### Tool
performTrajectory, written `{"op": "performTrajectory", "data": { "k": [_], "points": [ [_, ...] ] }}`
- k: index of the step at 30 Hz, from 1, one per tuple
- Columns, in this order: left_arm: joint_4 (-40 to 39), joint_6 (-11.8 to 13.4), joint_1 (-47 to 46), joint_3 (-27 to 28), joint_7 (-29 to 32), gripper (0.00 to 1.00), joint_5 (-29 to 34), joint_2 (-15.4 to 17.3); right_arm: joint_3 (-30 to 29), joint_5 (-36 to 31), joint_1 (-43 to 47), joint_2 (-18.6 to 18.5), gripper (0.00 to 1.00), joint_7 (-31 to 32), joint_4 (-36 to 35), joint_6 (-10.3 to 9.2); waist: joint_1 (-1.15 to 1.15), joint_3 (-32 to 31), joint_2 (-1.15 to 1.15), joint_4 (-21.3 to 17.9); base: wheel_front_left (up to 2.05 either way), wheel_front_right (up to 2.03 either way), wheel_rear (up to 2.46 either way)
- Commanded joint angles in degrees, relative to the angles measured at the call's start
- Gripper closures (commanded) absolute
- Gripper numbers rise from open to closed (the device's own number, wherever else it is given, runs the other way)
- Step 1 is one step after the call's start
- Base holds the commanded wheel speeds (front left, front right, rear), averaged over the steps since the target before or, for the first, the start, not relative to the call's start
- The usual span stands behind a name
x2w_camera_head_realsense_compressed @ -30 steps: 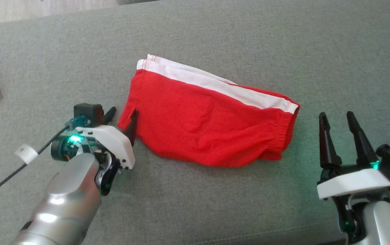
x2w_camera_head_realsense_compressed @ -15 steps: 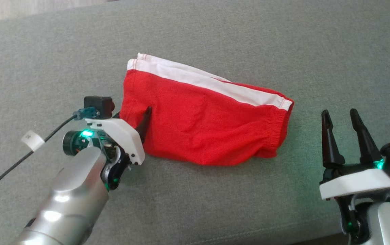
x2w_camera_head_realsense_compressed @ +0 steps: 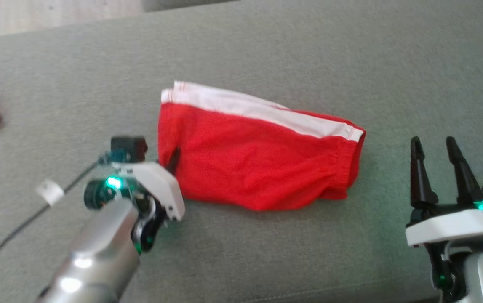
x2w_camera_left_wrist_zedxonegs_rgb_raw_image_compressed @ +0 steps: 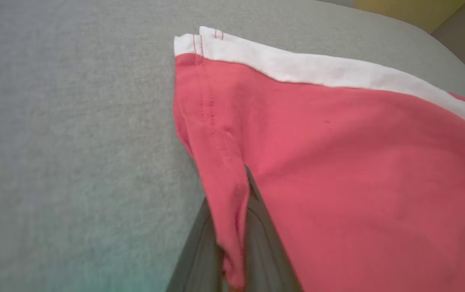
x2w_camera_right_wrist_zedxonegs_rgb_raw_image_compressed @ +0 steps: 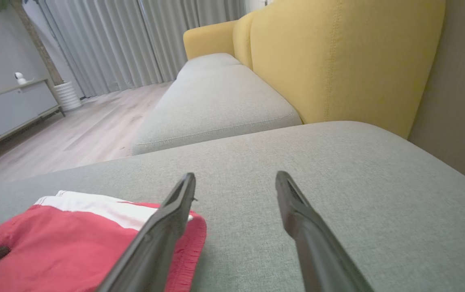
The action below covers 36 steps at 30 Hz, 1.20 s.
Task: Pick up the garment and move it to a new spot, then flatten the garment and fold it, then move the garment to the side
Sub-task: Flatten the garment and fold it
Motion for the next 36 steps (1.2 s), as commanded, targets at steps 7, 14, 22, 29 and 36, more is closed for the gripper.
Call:
{"op": "performTrajectory", "data": {
  "k": [7, 14, 22, 29, 36],
  "points": [
    [-5.8, 3.1, 7.1, 1.3, -2.9, 1.00, -0.3, 2.3, -2.4, -0.9, 1.8, -0.3, 0.00, -0.1, -1.3, 0.43, 0.00, -5.7, 0.00, 6.7, 0.00, 0.00, 0.00],
    [-12.4, 7.0, 14.4, 1.7, -5.6, 1.00, -1.1, 2.6, -4.8, -2.3, 2.9, -0.3, 0.00, 1.2, -1.0, 0.43, 0.00, -8.3, 0.00, 10.7, 0.00, 0.00, 0.00],
    [-17.8, 9.7, 19.2, 1.7, -8.8, 0.24, -0.5, 3.2, -4.3, -3.0, 2.5, -0.3, 0.00, 2.7, -0.2, 0.43, 0.00, -9.2, 0.00, 11.1, 0.00, 0.00, 0.00],
    [-21.7, 11.1, 19.7, 2.8, -17.0, 0.00, 3.3, 5.4, -4.3, -3.5, 3.3, -0.3, 0.00, 3.7, 1.0, 0.43, 0.00, -11.6, 0.00, 11.0, 0.00, 0.00, 0.00],
    [-25.6, 12.7, 22.0, 3.4, -19.1, 0.00, 5.0, 8.4, -4.8, -3.3, 4.9, -0.3, 0.00, 4.0, 1.4, 0.43, 0.00, -13.7, 0.00, 11.2, 0.00, 0.00, 0.00]
  ]
}}
